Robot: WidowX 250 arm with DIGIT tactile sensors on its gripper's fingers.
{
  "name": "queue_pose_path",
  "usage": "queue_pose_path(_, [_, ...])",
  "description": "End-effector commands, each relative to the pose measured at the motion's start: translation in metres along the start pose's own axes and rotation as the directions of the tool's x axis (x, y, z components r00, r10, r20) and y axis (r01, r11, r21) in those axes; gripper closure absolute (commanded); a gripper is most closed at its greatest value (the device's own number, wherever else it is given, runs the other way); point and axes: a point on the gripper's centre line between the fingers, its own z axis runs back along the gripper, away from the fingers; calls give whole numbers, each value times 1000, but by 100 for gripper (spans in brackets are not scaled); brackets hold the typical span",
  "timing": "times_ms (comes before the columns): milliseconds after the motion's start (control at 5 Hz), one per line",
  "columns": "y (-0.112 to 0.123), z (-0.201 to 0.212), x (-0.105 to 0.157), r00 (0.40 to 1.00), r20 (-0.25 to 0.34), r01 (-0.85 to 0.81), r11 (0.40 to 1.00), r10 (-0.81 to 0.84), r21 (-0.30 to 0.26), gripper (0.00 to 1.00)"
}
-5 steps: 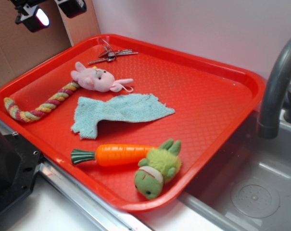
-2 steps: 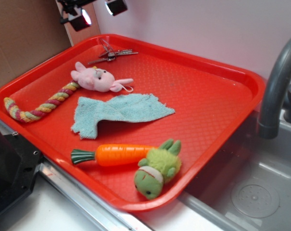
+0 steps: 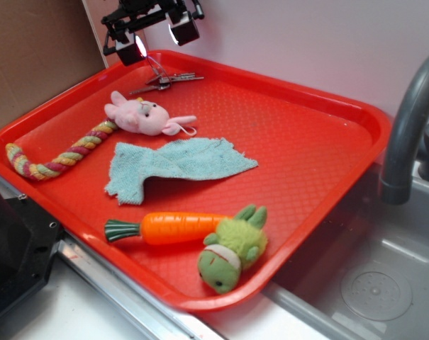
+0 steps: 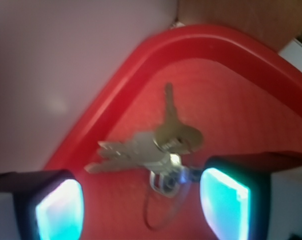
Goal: Grab the silver keys.
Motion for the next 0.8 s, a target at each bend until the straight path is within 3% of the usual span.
queue_pose_path(0, [7, 34, -13, 999, 49, 7, 998, -5, -58, 0])
queue_pose_path(600, [4, -3, 15, 999, 50, 3, 999, -6, 54, 0])
